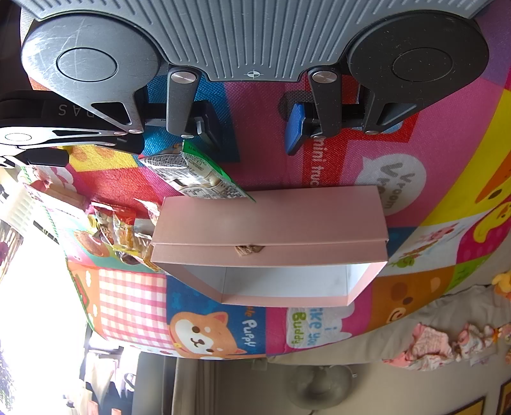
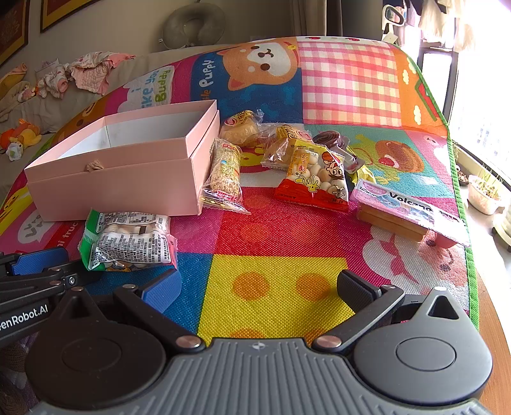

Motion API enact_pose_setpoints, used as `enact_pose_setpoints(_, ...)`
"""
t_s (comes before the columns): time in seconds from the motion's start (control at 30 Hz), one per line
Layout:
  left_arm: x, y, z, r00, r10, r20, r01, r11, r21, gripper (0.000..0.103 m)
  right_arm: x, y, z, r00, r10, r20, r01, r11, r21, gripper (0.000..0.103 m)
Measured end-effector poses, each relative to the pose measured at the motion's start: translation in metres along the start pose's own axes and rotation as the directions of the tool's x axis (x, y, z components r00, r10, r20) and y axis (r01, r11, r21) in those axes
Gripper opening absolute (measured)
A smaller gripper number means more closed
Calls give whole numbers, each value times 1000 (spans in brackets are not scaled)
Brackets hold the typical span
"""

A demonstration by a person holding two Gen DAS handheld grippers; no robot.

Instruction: Organize objects

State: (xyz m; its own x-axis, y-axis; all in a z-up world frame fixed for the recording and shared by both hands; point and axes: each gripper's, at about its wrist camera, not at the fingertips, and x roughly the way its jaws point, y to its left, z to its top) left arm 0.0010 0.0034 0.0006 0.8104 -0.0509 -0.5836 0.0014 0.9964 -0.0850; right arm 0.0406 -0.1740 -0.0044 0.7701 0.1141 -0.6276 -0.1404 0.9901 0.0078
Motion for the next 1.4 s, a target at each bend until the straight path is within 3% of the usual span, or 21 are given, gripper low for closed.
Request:
enact_pose_setpoints(1.1, 1, -11, 0, 999, 33, -3, -33, 999, 41, 48, 9, -4, 1, 1000, 7, -1, -7, 1000, 8, 103)
enact_pose_setpoints(1.4, 1, -6, -1, 1000, 31, -3, -31, 999, 38, 49, 1, 0, 4, 996, -2, -94, 3, 1000, 4, 103)
